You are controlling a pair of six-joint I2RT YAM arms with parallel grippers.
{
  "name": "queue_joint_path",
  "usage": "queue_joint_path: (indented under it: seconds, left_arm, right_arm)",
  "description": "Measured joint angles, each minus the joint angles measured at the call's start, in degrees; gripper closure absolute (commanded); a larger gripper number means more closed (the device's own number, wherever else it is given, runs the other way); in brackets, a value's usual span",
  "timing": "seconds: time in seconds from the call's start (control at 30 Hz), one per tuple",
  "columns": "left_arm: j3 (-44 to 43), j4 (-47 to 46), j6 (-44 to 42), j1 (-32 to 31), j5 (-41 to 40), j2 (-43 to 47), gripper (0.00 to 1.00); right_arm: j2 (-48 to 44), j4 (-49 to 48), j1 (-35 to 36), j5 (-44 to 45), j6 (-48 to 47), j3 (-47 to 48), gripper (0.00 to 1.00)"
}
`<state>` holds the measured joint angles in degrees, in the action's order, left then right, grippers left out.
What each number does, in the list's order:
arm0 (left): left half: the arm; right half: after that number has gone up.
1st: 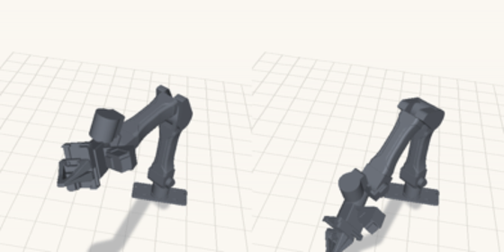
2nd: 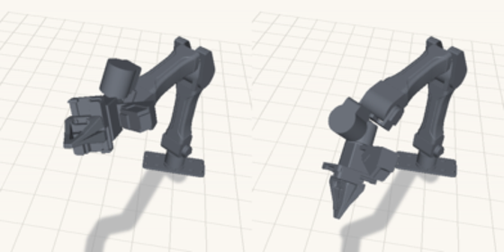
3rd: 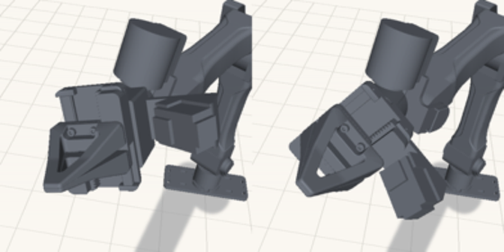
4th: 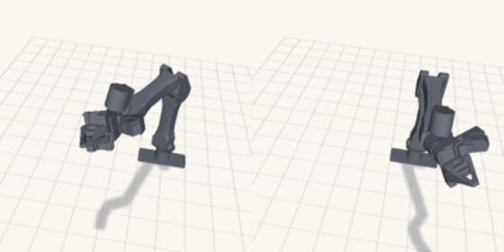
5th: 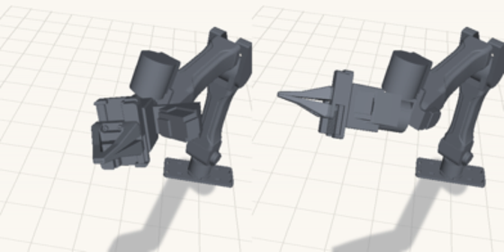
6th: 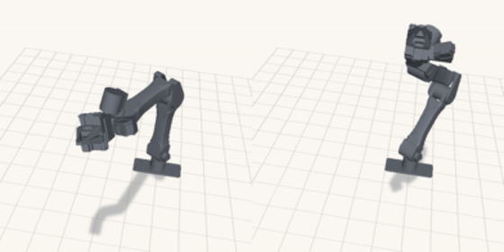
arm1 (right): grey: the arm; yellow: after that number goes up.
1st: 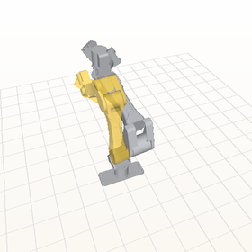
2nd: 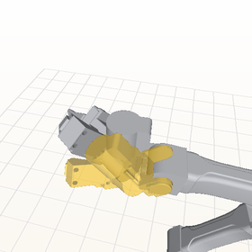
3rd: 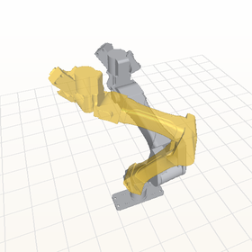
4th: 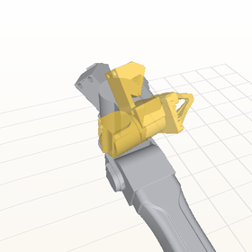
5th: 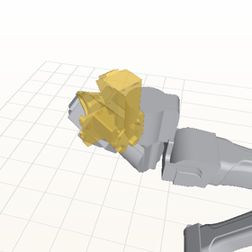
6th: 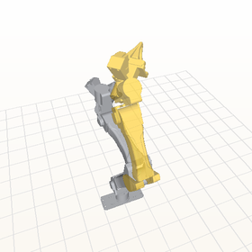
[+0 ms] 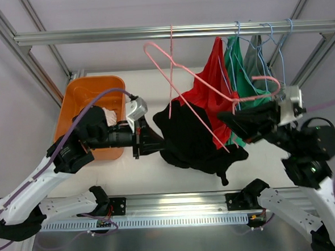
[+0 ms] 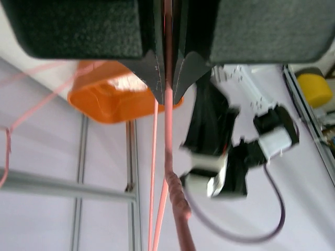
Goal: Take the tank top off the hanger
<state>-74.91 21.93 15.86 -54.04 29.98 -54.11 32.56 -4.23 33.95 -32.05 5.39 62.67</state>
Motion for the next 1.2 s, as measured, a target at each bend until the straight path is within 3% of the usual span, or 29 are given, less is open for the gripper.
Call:
queue_joint_path:
  seconds: [0.1,0.23,0.33,0.43,0.47,0.5,0.57,0.6,0.63,0.87,1.03,1.2]
  left_arm:
    - [4.48,2.23,0.04,0.0,-0.11,6.43,1.0]
    - [7.3,6.97,0.07,-0.02,-11.3,11.54,1.0]
    - [11.26,9.55,0.61,0.0,-21.97,10.99,1.0]
    - [15.39,12.2,1.81,0.02,-28.5,7.17,0.96]
    - [16.5,12.9,2.38,0.0,-30.56,5.2,0.88]
    - [17.51,13.55,2.84,0.0,-32.37,3.56,0.64]
    - [19.08,15.15,4.04,0.02,-35.65,2.23,0.37]
    - [19.34,15.74,4.31,0.02,-37.13,2.38,0.08]
    - [19.37,16.09,4.66,0.0,-38.34,2.86,0.01]
    - [14.36,20.63,5.75,0.02,-44.65,5.51,0.01]
    - [10.51,24.22,4.24,0.02,-48.43,7.23,0.01]
    - [10.75,26.82,3.43,0.02,-49.57,9.77,0.01]
  right_arm:
    - [8.39,-17.66,0.28,0.13,4.87,-1.31,1.0]
    - [12.04,-25.97,0.68,3.67,5.29,-2.16,1.0]
    - [8.22,-26.18,0.79,9.75,2.91,-4.85,1.0]
    - [4.17,-13.35,0.79,15.32,-0.13,-1.31,1.0]
    - [3.56,-7.19,0.79,16.92,-0.94,1.77,1.0]
    - [3.21,-1.29,0.79,18.4,-1.6,5.03,1.0]
    - [2.36,9.18,0.79,21.79,-2.51,10.25,1.0]
    - [1.86,14.4,0.79,23.54,-2.62,12.17,1.0]
    - [1.29,18.99,0.79,24.98,-2.6,13.4,1.0]
    - [6.84,42.51,0.79,33.38,-1.57,17.18,1.0]
    - [17.62,50.34,1.38,37.53,-2.34,21.53,1.0]
    - [31.74,52.46,2.69,41.16,-4.9,34.95,1.0]
